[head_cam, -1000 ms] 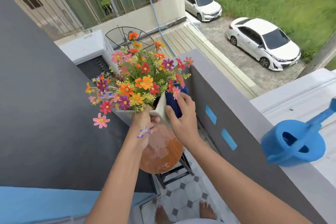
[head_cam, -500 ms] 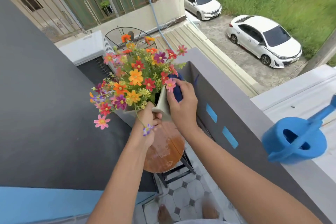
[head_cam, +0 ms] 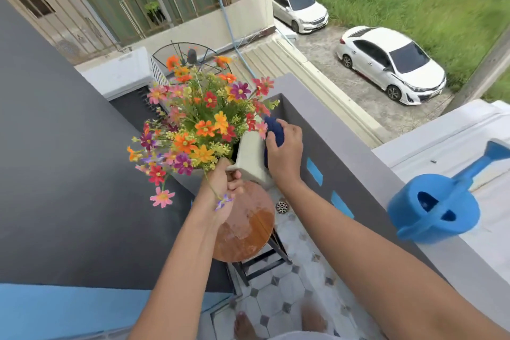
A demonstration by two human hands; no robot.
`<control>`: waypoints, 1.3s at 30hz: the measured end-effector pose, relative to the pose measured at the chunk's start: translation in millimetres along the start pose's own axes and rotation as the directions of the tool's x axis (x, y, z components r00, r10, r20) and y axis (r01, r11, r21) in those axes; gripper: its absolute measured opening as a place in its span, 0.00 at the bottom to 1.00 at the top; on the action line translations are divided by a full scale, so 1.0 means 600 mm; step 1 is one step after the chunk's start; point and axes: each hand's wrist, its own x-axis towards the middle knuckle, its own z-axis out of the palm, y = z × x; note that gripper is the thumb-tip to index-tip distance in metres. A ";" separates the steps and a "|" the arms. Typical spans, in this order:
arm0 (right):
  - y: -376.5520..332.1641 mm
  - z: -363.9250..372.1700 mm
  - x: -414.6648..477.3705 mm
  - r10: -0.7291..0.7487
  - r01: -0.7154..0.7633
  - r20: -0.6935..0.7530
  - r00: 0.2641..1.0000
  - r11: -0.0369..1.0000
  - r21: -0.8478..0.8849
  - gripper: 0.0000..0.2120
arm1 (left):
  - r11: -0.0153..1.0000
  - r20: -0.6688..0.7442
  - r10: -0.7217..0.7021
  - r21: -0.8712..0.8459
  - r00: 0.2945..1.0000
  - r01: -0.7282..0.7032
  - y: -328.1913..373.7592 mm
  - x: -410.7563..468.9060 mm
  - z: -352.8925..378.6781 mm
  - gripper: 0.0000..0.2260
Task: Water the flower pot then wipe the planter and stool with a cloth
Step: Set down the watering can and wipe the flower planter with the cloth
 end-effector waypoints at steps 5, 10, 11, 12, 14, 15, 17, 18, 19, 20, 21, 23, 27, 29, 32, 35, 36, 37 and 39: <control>0.011 -0.011 0.009 0.105 -0.107 -0.081 0.991 0.994 -0.016 0.19 | 0.999 0.044 -0.014 0.029 0.999 0.013 0.008 -0.001 -0.004 0.13; -0.034 0.005 -0.004 -0.062 0.059 0.050 0.997 0.997 0.042 0.16 | 0.984 -0.056 0.015 0.176 0.998 -0.005 -0.003 0.017 -0.008 0.14; -0.045 0.004 -0.006 -0.097 0.093 0.051 0.994 0.993 0.072 0.16 | 0.981 -0.065 0.014 0.196 0.998 -0.001 0.000 0.019 -0.011 0.14; -0.053 0.002 -0.009 -0.128 0.123 0.046 0.991 0.987 0.103 0.16 | 0.981 -0.064 0.010 0.194 0.998 0.003 0.005 0.021 -0.015 0.14; -0.060 -0.002 -0.017 -0.168 0.159 0.037 0.985 0.971 0.179 0.15 | 0.988 -0.040 -0.001 0.153 0.999 0.007 0.013 0.020 -0.022 0.14; -0.059 -0.004 -0.018 -0.179 0.169 0.031 0.983 0.966 0.197 0.12 | 0.990 -0.026 -0.004 0.141 1.000 0.007 0.016 0.018 -0.024 0.14; -0.062 -0.009 -0.001 -0.165 0.160 0.011 0.986 0.971 0.175 0.05 | 0.989 -0.007 -0.007 0.150 1.000 0.008 0.018 0.012 -0.020 0.14; -0.063 -0.011 0.013 -0.120 0.118 0.001 0.993 0.981 0.154 0.03 | 0.986 -0.004 -0.006 0.164 1.000 0.007 0.018 0.009 -0.018 0.13; -0.059 -0.013 0.028 -0.061 0.061 -0.003 0.998 0.990 0.124 0.03 | 0.983 -0.003 -0.003 0.181 1.000 0.004 0.017 0.006 -0.016 0.12; -0.054 -0.015 0.040 0.003 -0.004 0.012 1.000 0.996 0.095 0.05 | 0.980 -0.004 0.000 0.200 1.000 0.001 0.015 0.003 -0.016 0.12; -0.049 -0.015 0.048 0.065 -0.068 0.035 0.997 0.995 0.076 0.10 | 0.977 -0.009 0.005 0.214 1.000 -0.003 0.013 -0.002 -0.016 0.12; -0.041 -0.013 0.051 0.103 -0.110 0.067 0.992 0.988 0.107 0.14 | 0.977 -0.027 0.014 0.215 1.000 -0.008 0.011 -0.007 -0.016 0.13; -0.057 0.007 -0.006 0.002 -0.002 -0.004 1.000 0.993 0.120 0.10 | 0.992 -0.034 -0.001 0.127 0.999 0.006 0.012 -0.002 0.001 0.14; -0.061 0.010 -0.056 -0.042 0.040 0.011 0.999 0.989 0.143 0.11 | 0.997 -0.035 -0.004 0.080 0.999 0.007 0.016 0.009 0.002 0.14; -0.044 -0.008 -0.118 -0.189 0.167 0.112 0.976 0.969 0.181 0.16 | 1.000 -0.030 0.001 0.020 1.000 -0.001 0.026 0.021 -0.009 0.13; -0.001 -0.017 -0.139 -0.267 0.250 0.189 0.945 0.962 0.110 0.18 | 1.000 -0.044 -0.002 -0.016 0.999 0.001 0.027 0.025 -0.020 0.12; 0.012 -0.016 -0.142 -0.223 0.209 0.185 0.957 0.974 0.093 0.17 | 1.000 -0.051 -0.003 -0.008 0.999 0.003 0.024 0.024 -0.021 0.11; 0.021 -0.014 -0.144 -0.163 0.150 0.171 0.972 0.985 0.085 0.16 | 1.000 -0.060 -0.002 0.002 0.998 0.002 0.020 0.023 -0.021 0.11; 0.023 -0.011 -0.145 -0.047 0.031 0.169 0.985 0.995 0.096 0.14 | 0.999 -0.081 0.013 0.031 0.997 -0.011 0.013 0.021 -0.021 0.12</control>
